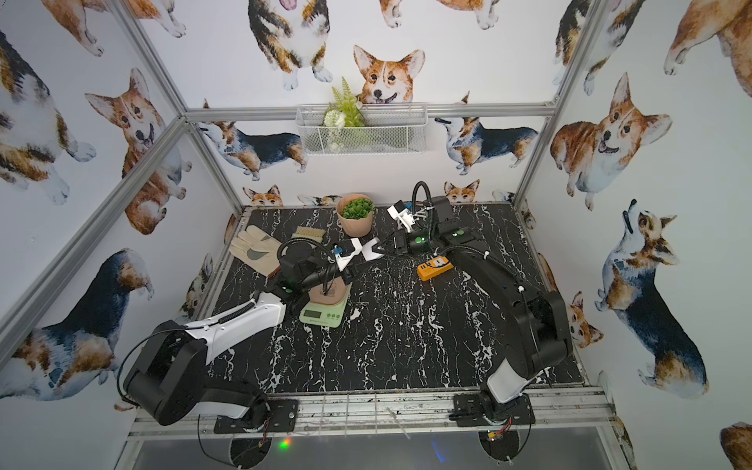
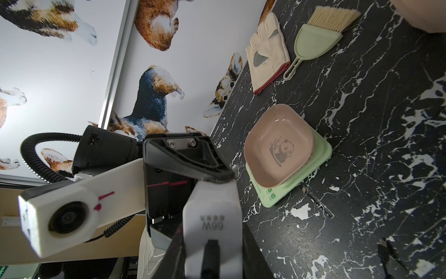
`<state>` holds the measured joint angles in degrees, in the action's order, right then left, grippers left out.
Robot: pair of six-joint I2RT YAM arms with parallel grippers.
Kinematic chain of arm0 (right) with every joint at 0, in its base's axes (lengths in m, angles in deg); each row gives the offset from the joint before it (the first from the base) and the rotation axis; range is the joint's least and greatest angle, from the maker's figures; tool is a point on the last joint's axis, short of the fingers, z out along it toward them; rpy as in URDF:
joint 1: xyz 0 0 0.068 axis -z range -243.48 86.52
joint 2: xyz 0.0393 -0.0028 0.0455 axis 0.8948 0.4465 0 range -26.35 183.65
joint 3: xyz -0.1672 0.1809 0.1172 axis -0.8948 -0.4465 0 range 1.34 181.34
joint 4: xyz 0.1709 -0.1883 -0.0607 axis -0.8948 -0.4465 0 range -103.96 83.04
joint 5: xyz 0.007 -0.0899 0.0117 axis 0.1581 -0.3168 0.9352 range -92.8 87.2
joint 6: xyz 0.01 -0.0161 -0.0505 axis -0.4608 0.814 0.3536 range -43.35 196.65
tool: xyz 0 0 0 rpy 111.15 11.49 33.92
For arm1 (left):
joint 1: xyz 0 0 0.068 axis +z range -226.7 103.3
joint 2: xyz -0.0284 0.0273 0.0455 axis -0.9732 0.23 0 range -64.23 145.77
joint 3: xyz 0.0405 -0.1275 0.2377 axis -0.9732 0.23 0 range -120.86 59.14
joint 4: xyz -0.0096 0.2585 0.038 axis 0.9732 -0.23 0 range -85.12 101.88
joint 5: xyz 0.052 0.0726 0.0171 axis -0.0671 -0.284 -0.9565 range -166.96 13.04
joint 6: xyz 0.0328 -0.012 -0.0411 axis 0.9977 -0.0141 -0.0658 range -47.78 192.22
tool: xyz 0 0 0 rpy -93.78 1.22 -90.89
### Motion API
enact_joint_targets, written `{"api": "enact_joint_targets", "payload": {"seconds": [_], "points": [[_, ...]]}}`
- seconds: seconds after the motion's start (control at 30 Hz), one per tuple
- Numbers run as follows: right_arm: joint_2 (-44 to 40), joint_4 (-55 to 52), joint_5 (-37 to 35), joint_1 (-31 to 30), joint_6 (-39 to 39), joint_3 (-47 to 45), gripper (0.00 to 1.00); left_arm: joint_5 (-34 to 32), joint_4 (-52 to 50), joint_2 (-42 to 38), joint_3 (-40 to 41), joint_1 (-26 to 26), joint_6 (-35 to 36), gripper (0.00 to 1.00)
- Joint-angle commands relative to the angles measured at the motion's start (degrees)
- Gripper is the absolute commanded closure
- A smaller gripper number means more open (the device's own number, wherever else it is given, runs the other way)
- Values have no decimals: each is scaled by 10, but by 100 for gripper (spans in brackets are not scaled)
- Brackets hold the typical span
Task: Charge the electronic scale
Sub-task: Insert the plug into the socket.
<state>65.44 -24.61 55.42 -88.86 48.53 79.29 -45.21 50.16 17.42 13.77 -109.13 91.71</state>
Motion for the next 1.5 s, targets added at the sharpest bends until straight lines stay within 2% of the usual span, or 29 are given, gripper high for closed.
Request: {"api": "enact_joint_targets", "payload": {"seconds": [0.0, 0.07, 0.13, 0.3, 0.5, 0.87, 0.97, 1.23, 1.47], "points": [[-2, -64, 6, 3, 33, 25, 90, 8, 27, -8, 11, -2, 9, 55], [-3, -120, -14, 11, 73, 42, 91, 2, 34, -17, 23, -1, 8, 23], [-7, -166, -37, 24, 104, 53, 91, 2, 20, -26, 27, 0, 11, 1], [-16, -274, -108, 57, 194, 78, 90, -7, -25, -54, 36, 2, 15, 0], [-8, -385, -242, 64, 280, 115, 90, -40, -68, -91, 55, 2, 6, 0], [37, -451, -449, 66, 351, 152, 89, -49, -80, -116, 94, 2, -6, 0], [49, -465, -505, 87, 364, 156, 89, -46, -82, -118, 97, 1, -8, 0], [48, -444, -588, 133, 416, 128, 88, -39, -103, -126, 95, 2, 1, 0], [140, -444, -603, 133, 425, 159, 88, -32, -93, -122, 100, 2, -7, 0]]}}
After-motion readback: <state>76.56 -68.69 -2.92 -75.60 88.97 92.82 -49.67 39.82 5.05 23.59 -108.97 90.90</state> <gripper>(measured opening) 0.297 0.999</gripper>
